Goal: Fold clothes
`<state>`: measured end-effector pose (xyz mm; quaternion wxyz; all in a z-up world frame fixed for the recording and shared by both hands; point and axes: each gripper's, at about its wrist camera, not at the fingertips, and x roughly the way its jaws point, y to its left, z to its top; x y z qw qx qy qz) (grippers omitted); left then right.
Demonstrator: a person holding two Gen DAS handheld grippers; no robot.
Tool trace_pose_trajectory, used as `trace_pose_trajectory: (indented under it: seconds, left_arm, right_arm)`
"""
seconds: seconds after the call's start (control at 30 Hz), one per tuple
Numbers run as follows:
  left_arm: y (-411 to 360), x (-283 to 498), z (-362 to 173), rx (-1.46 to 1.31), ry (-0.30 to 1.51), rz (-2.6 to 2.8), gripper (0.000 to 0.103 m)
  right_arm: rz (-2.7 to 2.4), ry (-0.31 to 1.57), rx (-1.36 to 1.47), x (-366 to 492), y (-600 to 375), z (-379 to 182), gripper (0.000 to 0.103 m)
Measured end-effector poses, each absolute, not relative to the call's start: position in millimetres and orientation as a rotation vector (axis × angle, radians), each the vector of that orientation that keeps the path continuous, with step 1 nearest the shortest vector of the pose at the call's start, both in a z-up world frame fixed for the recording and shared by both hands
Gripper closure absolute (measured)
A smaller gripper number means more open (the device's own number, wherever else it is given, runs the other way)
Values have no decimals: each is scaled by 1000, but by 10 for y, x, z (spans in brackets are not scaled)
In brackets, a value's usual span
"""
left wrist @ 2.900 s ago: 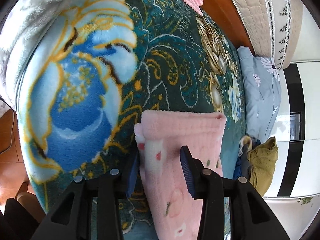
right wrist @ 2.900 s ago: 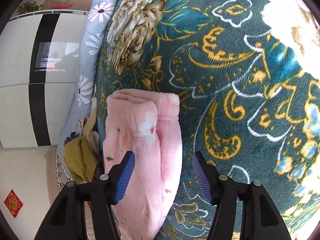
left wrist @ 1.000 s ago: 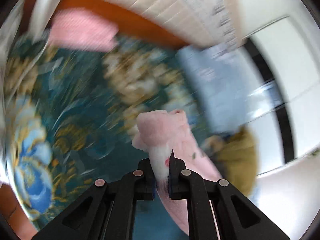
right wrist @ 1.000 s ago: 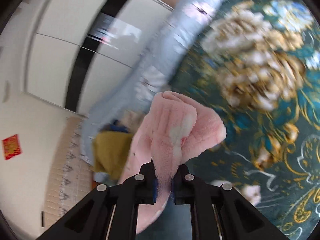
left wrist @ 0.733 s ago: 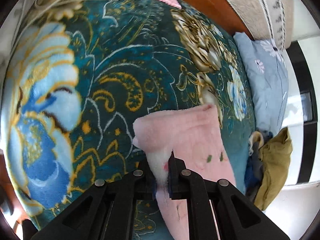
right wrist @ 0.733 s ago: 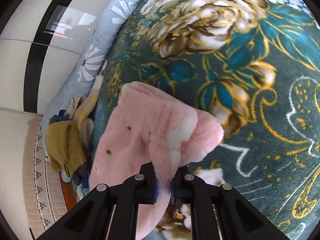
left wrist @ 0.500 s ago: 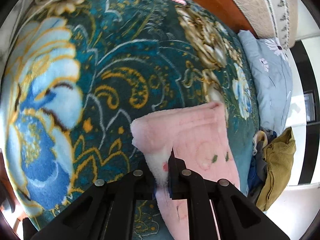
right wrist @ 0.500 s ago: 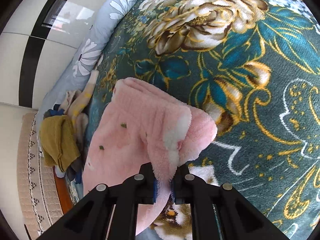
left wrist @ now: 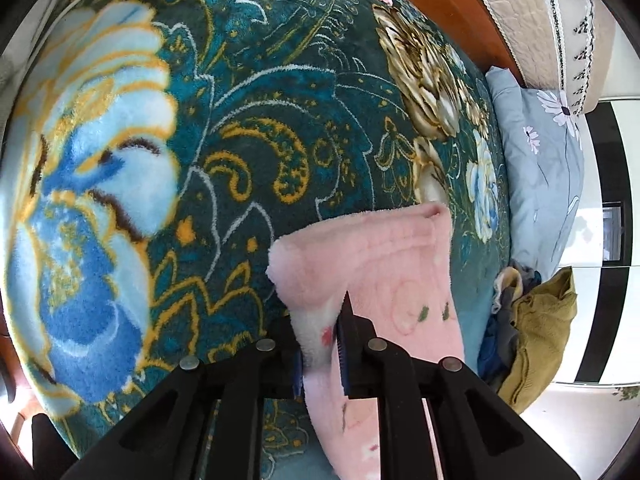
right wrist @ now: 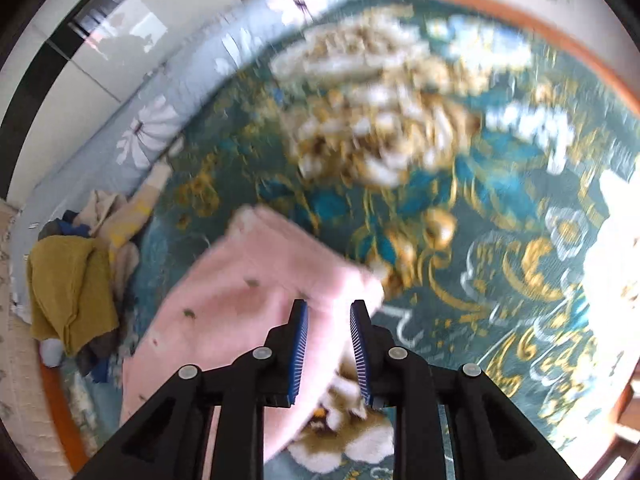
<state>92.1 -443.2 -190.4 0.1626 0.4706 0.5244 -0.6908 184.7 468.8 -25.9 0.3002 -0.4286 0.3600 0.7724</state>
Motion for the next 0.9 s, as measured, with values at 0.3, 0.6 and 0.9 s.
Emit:
trace_pose_trajectory:
  seconds: [0.3,0.6,0.9]
  left_arm:
    - [-4400,932,-1810,1418,1502,-1950,71]
    - [-4461,1038,-1770,1434,1534,-1930,71]
    - [-4577,1194,-1838,1347,1711,-1827,71]
  right_arm:
    - [2780,659,-1480,351,2231,199,74]
    - [3100,-146,-2280,-168,-1236,-591,74]
    - [3084,-844,-2391,-282,-2886,-1209,73]
